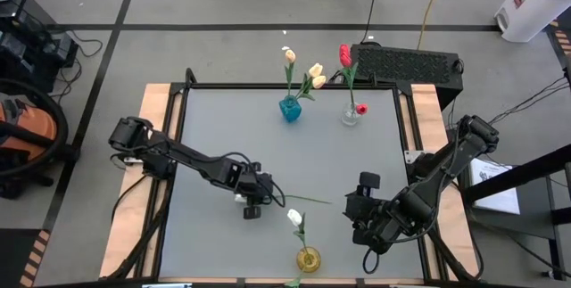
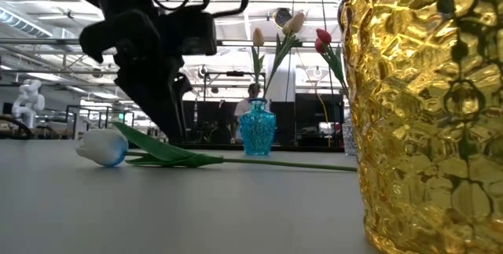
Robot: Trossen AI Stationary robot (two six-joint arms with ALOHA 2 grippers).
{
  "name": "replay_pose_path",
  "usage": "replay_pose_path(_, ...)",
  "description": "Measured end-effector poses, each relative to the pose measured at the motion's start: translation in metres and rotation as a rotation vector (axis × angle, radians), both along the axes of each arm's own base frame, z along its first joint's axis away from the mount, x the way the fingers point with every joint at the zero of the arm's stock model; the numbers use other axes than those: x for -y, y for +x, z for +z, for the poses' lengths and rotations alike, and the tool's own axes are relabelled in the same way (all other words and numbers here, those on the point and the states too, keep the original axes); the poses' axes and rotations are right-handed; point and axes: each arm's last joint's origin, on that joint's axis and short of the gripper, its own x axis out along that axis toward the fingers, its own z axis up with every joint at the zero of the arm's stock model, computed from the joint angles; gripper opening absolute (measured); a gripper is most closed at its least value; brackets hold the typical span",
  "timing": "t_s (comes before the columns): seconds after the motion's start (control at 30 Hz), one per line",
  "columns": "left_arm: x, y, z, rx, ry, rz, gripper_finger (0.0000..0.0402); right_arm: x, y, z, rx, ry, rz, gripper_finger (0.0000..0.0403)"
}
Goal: Sort flowers into vase by color
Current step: Put the white flower into the yellow vase
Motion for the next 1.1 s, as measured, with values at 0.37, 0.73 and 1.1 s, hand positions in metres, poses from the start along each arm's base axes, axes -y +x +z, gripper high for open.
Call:
replay_pose_path(0.37, 0.0, 0.001, -0.01, -0.026, 0.037, 0.028, 0.0109, 0.0, 0.0, 0.0, -0.003, -0.012, 0.018, 0.0219)
replay_pose_path(0.73, 0.002, 0.003, -0.013, -0.03, 0.025, 0.048, 0.0109, -0.001, 0.001, 0.001, 0.01, 0.002, 0.016, 0.0219)
replay_pose_path(1.1, 0.004, 0.007, -0.031, -0.064, 0.034, 0.039, 0.0109, -0.002, 0.002, 0.001, 0.014, 0.006, 0.016, 0.0219)
